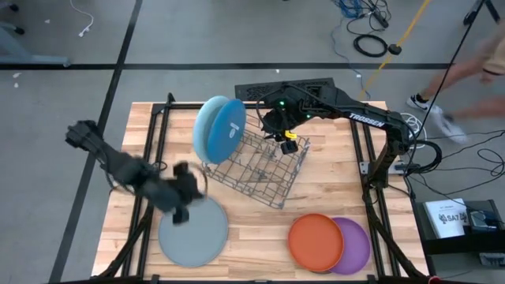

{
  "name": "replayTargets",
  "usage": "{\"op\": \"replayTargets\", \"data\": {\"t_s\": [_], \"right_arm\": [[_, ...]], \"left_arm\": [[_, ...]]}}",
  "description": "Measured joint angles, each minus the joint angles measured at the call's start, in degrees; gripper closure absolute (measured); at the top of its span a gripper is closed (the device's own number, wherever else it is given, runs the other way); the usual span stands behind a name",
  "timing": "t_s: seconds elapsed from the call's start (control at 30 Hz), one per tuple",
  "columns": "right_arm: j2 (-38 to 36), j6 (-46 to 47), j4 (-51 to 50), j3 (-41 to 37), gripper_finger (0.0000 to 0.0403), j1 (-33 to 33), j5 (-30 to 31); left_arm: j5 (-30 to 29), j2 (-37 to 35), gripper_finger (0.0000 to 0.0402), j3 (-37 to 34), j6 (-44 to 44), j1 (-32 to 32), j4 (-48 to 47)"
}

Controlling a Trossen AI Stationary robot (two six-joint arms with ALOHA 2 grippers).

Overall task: Sort dishes
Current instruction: Put the gray plate in the dish rack

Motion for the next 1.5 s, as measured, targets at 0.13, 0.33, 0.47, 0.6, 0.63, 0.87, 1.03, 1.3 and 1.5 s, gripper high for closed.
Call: {"op": "replayTargets", "data": {"t_s": [0.13,0.33,0.47,0.6,0.63,0.87,1.03,1.3,1.5], "right_arm": [[-0.29,0.69,0.01,0.0,0.0282,0.0,0.0],[-0.55,2.17,0.02,0.0,0.0282,0.0,0.02],[-0.61,3.0,0.01,0.0,0.0282,0.0,0.02],[-0.61,3.51,0.02,0.0,0.0282,0.11,0.01],[-0.61,3.71,0.02,0.0,0.0282,0.23,0.02],[-0.61,3.87,0.8,0.0,0.0282,1.12,0.0],[-0.61,3.87,1.16,0.0,0.0282,1.56,0.0],[-0.61,4.9,1.16,0.0,0.0282,1.64,0.02],[-0.59,5.32,1.23,0.0,0.0282,1.95,0.04]], "left_arm": [[1.58,8.64,0.0402,-0.08,-3.85,-5.12,0.19],[7.54,19.55,0.0402,-0.1,-9.4,-9.73,2.62],[10.11,24.18,0.0394,-0.1,-10.87,-12.25,7.39],[12.09,27.07,0.035,-0.1,-13.45,-14.26,12.44],[12.12,27.68,0.0334,-0.1,-14.51,-14.71,13.84],[15.29,32.86,0.0212,-0.1,-22.33,-17.03,18.08],[17.81,37.36,0.0192,-0.1,-27.12,-17.48,19.92],[17.59,42.69,0.0203,0.12,-28.97,-18.0,21.47],[17.16,45.18,0.0215,0.49,-31.67,-18.0,19.24]]}}
